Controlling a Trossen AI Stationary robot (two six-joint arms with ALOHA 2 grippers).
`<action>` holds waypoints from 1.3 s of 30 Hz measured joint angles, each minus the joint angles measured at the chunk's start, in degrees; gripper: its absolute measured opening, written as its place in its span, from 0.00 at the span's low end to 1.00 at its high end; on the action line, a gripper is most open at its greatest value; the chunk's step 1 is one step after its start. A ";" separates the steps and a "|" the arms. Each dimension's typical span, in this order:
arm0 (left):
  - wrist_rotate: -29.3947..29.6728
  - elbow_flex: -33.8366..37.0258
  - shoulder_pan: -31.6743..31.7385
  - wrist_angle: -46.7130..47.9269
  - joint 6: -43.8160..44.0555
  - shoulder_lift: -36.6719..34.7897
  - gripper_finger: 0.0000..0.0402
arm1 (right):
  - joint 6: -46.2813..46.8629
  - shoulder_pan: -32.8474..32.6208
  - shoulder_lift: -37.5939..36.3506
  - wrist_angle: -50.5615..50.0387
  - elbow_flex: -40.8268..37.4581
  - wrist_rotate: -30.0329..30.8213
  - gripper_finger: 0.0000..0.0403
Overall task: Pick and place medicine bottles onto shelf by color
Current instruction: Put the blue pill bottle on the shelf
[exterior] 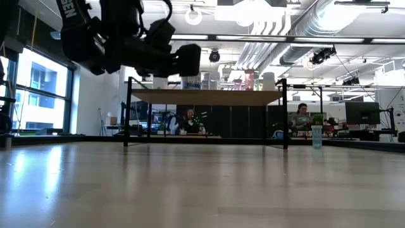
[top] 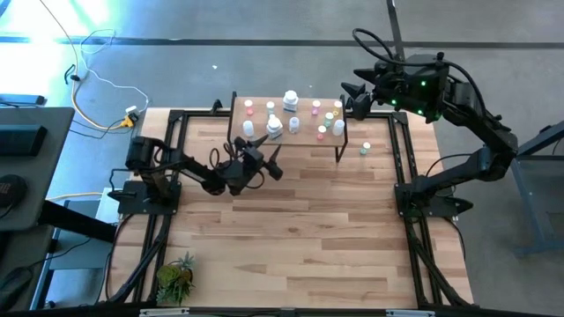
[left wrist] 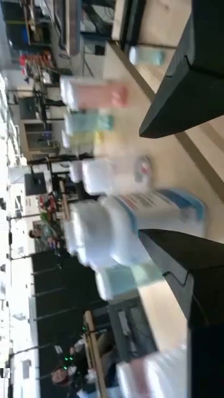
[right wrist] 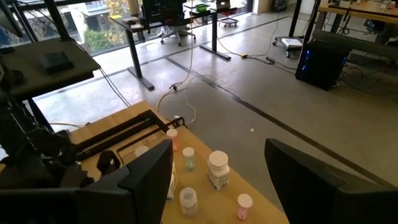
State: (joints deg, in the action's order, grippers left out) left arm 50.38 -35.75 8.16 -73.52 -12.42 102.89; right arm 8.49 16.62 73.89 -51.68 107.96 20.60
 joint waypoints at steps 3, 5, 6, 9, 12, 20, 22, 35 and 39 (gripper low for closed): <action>2.04 -1.79 -1.53 0.00 -1.93 0.00 0.60 | -1.48 0.00 0.00 0.00 0.00 0.04 0.61; 5.47 -2.85 -2.56 -0.02 -3.26 -0.02 0.60 | -2.81 0.00 0.00 -0.01 0.00 0.04 0.61; 7.71 -3.33 -3.05 0.00 -4.08 -0.02 0.60 | -3.24 0.00 0.00 -0.03 0.00 0.06 0.61; 14.70 -5.03 -4.51 0.01 -7.69 -0.15 0.60 | -4.54 0.00 0.00 -1.39 0.00 0.09 0.61; 18.13 -6.38 -5.86 -0.24 -14.10 -2.04 0.60 | -5.13 0.00 0.00 -4.47 0.00 0.15 0.61; 18.20 -7.19 -6.59 -0.11 -22.18 -10.41 0.60 | -8.98 0.00 0.00 -11.39 -0.02 4.92 0.61; 18.26 -7.14 -6.29 0.40 -23.77 -13.34 0.60 | -9.95 0.14 0.00 -12.54 -0.02 6.63 0.61; 9.55 -7.16 -7.30 6.44 -19.35 -33.21 0.60 | -17.84 10.11 -0.29 -17.07 -0.02 8.90 0.61; -3.54 -7.16 -6.41 21.97 -0.69 -38.40 0.60 | -16.35 16.25 -0.33 -18.80 -0.02 8.80 0.61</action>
State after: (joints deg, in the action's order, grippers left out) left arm 46.84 -42.92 1.75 -51.55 -13.12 64.49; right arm -7.85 32.88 73.56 -70.48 107.94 29.40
